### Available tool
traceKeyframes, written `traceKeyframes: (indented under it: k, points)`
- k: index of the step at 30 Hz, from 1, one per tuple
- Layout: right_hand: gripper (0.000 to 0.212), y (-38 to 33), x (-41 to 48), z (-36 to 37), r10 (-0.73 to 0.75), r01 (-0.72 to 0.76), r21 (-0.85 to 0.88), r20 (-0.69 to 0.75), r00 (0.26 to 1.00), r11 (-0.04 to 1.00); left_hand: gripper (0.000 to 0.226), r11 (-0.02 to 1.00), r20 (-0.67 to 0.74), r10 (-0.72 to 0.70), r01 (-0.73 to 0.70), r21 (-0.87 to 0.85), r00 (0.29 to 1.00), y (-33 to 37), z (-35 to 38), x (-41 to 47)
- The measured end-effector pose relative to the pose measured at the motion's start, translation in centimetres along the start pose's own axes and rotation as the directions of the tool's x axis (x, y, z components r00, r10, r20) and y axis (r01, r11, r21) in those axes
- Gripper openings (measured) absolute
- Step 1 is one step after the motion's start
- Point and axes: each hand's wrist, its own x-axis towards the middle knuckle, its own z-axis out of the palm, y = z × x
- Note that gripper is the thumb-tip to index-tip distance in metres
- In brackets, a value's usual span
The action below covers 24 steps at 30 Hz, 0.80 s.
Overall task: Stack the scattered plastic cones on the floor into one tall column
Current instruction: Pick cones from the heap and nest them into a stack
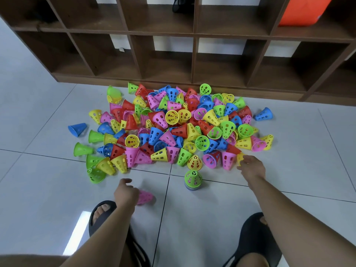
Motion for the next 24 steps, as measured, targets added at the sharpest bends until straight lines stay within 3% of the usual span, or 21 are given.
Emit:
traceKeyframes:
  k: [4,8,11,14,18,24]
  points:
    - [0.016,0.2,0.7,0.5,-0.043,0.044,0.001,-0.179,0.983,0.999,0.045,0.993,0.074,-0.024,0.032,-0.117,0.997,1.9,0.8,-1.4]
    - [0.006,-2.3,-1.8,0.8,-0.078,0.099,0.084,-0.219,0.973,0.991,0.037,0.96,0.1,0.078,-0.048,-0.275,0.992,5.0,2.0,-2.9]
    - [0.013,-4.4,-3.6,1.1,-0.056,0.099,0.21,-0.205,0.977,0.973,0.031,0.916,0.135,0.151,-0.087,-0.392,0.979,7.4,3.0,-3.0]
    - [0.009,-5.7,-4.3,1.2,-0.01,0.045,0.408,-0.089,0.996,0.912,0.02,0.84,0.196,0.187,-0.053,-0.54,0.962,9.8,4.2,-4.1]
    - [0.015,-6.6,-5.1,0.6,0.014,-0.118,0.58,0.18,0.984,0.806,0.014,0.789,0.302,0.244,-0.008,-0.614,0.921,11.7,6.2,-6.5]
    - [0.018,-7.4,-7.3,0.7,-0.059,-0.308,0.531,0.566,0.822,0.789,0.008,0.789,0.353,0.249,0.022,-0.614,0.902,11.2,8.6,-7.9]
